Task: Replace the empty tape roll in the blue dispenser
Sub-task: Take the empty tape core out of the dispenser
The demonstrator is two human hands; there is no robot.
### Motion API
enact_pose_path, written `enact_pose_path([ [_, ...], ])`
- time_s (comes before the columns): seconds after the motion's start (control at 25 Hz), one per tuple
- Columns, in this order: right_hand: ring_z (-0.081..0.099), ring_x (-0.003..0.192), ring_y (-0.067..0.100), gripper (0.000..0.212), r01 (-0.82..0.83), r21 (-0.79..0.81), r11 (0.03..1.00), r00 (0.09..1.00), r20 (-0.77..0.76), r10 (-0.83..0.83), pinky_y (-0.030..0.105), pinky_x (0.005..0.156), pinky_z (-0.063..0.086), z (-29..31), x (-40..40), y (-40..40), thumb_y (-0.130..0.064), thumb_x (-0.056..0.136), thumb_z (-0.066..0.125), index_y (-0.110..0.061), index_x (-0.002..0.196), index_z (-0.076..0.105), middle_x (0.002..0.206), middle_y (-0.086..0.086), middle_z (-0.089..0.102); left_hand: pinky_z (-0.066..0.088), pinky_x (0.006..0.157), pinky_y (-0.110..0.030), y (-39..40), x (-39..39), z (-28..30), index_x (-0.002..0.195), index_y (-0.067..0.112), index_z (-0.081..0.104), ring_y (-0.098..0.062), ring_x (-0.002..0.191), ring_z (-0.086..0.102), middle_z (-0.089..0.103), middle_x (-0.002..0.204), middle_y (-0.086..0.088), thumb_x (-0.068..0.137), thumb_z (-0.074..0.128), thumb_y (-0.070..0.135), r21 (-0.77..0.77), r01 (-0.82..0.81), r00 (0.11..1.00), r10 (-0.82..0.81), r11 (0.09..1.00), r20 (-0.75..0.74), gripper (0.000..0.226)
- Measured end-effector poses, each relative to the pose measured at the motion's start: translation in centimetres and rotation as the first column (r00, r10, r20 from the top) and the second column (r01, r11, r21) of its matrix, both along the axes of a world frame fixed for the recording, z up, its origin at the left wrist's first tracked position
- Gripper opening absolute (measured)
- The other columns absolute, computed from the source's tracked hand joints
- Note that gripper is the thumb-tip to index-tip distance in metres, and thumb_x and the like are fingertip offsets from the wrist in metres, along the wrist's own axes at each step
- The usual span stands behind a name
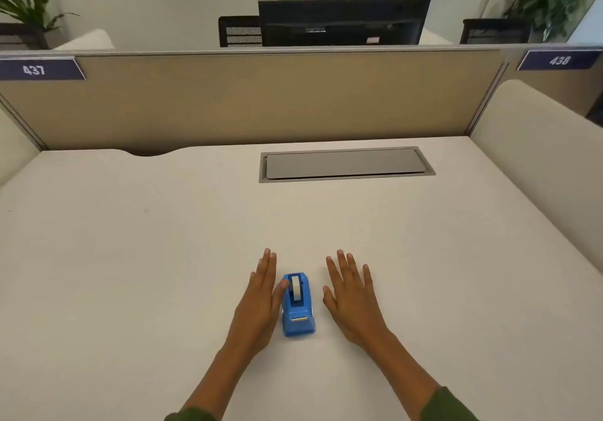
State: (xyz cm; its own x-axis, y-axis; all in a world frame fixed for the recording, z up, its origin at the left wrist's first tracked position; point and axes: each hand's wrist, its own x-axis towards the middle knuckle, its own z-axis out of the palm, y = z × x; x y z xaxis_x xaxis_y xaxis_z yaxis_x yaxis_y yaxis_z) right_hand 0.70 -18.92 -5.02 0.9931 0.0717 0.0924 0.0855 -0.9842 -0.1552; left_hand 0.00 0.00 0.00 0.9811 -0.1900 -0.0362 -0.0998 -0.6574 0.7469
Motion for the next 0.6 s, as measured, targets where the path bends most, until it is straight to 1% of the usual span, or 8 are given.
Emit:
enact_pose_path([
  [0.08,0.042,0.131,0.03,0.061,0.024,0.018,1.0,1.0,0.008,-0.024,0.039,0.107,0.001,-0.1,-0.4,-0.3,-0.047,0.096,0.0,-0.016,0.138,0.033,0.143,0.013,0.044,0.014,0.111,-0.023,-0.2,-0.4,-0.6,0.141,0.041,0.009,-0.002,0.138,0.018,0.014,0.15,0.022,0.078,0.026,0.071,-0.148,0.014,0.992,-0.033,0.989,-0.125,0.072],
  [0.16,0.041,0.132,0.03,0.063,0.035,0.029,0.999,0.999,-0.015,-0.034,0.04,0.108,0.001,-0.4,-1.1,-0.4,-0.049,0.096,0.001,-0.017,0.137,0.037,0.143,0.012,0.044,0.021,0.102,-0.012,0.0,-1.0,-0.8,0.136,0.046,0.015,0.008,0.126,0.029,0.024,0.14,0.029,0.062,0.042,0.084,-0.169,0.059,0.988,-0.082,0.984,-0.133,0.087],
  [0.2,0.04,0.132,0.03,0.064,0.025,0.042,0.999,1.0,0.005,-0.025,0.039,0.108,0.001,-0.6,-1.2,-0.4,-0.049,0.096,0.001,-0.017,0.136,0.038,0.144,0.012,0.043,0.024,0.095,-0.004,0.0,-1.2,-0.9,0.136,0.046,0.017,0.014,0.119,0.032,0.027,0.135,0.032,0.058,0.054,0.08,-0.186,0.068,0.985,-0.095,0.98,-0.142,0.093],
  [0.28,0.039,0.133,0.03,0.066,0.016,0.055,0.998,1.0,-0.025,-0.014,0.039,0.108,0.001,-0.5,-1.2,-0.5,-0.051,0.095,0.001,-0.017,0.136,0.04,0.144,0.013,0.043,0.026,0.083,0.007,0.1,-1.1,-0.8,0.136,0.042,0.02,0.023,0.111,0.032,0.028,0.128,0.035,0.057,0.076,0.057,-0.199,0.078,0.983,-0.109,0.977,-0.151,0.098],
  [0.4,0.028,0.139,0.028,0.072,-0.018,0.132,0.991,1.0,-0.016,0.02,0.038,0.113,-0.002,-0.1,-1.1,-0.6,-0.057,0.092,-0.001,-0.018,0.14,0.035,0.15,0.01,0.033,0.027,0.082,0.009,0.4,-1.1,-1.0,0.132,0.045,0.02,0.029,0.109,0.031,0.029,0.129,0.035,0.057,0.084,0.039,-0.19,0.097,0.985,-0.122,0.977,-0.123,0.098],
  [0.48,0.018,0.143,0.022,0.062,0.009,0.352,0.936,0.999,-0.035,0.003,0.037,0.116,0.004,0.7,-0.9,-0.7,-0.057,0.093,0.019,-0.021,0.142,0.031,0.153,0.005,0.026,0.027,0.083,0.008,0.6,-1.0,-1.2,0.13,0.048,0.021,0.031,0.11,0.031,0.032,0.131,0.031,0.057,0.085,0.038,-0.182,0.096,0.984,-0.121,0.979,-0.131,0.098],
  [0.56,0.021,0.14,0.015,0.05,0.015,0.611,0.791,1.0,-0.017,-0.006,0.035,0.115,0.017,2.5,-0.8,-0.4,-0.039,0.092,0.051,-0.024,0.138,0.037,0.149,-0.002,0.034,0.026,0.085,0.008,0.7,-1.0,-1.4,0.133,0.045,0.022,0.031,0.111,0.03,0.034,0.134,0.027,0.055,0.086,0.036,-0.186,0.089,0.982,-0.118,0.978,-0.147,0.101],
  [0.6,0.024,0.138,0.011,0.051,-0.015,0.683,0.731,1.0,-0.001,0.021,0.032,0.112,0.022,3.4,-0.8,-0.2,-0.03,0.089,0.06,-0.026,0.135,0.041,0.144,-0.008,0.038,0.026,0.086,0.008,0.6,-0.9,-1.6,0.134,0.043,0.022,0.03,0.111,0.03,0.034,0.135,0.027,0.054,0.087,0.036,-0.193,0.092,0.982,-0.121,0.977,-0.147,0.103],
])
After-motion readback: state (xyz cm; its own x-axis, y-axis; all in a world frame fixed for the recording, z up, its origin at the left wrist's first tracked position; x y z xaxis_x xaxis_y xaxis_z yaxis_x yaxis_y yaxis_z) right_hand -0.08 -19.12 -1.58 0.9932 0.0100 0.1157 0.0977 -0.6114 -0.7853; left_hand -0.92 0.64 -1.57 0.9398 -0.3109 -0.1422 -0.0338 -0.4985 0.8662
